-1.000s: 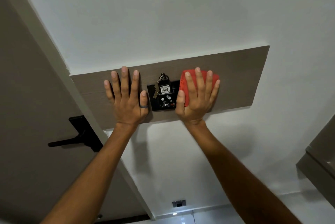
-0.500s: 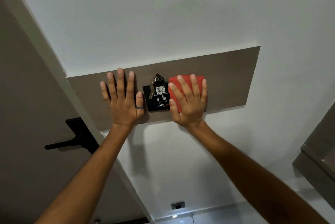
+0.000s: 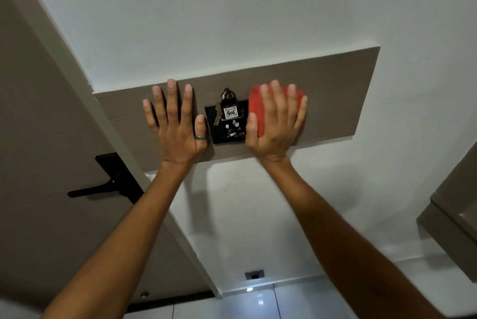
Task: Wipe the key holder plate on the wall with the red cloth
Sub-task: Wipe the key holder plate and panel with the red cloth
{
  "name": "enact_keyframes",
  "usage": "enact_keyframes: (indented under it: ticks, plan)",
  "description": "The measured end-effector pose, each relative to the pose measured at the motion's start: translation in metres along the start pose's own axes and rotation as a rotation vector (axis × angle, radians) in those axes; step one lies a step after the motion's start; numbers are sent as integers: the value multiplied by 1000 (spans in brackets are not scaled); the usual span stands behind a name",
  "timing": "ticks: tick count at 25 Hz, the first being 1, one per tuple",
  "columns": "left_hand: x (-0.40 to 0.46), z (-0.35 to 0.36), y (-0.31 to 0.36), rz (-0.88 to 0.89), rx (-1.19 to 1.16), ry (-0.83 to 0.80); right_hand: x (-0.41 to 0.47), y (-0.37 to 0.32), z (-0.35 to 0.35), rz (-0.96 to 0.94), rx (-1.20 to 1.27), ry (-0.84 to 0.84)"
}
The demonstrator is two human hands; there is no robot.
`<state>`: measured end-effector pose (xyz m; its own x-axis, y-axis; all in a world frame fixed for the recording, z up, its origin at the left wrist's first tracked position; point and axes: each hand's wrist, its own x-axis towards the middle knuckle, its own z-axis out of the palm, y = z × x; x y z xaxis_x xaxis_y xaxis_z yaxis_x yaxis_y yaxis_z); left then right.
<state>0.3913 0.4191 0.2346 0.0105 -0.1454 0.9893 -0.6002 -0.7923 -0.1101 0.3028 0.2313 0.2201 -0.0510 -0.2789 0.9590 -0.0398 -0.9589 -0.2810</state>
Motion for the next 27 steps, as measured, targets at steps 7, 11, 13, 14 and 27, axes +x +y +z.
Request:
enact_keyframes:
  ticks: [7, 11, 13, 14, 27]
  plan:
    - [-6, 4, 1, -39, -13, 6, -36, 27, -4, -245, 9, -54]
    - [-4, 4, 1, -42, -4, -10, -31, 78, -12, -599, -17, -54]
    - [-6, 2, 2, -33, 10, -10, -28, 79, -22, -557, 20, -106]
    - [-6, 2, 3, -18, 21, -1, -26, 74, -27, -476, 65, -118]
    - [-6, 3, -1, -31, -16, -1, -18, -1, -6, -97, 108, -67]
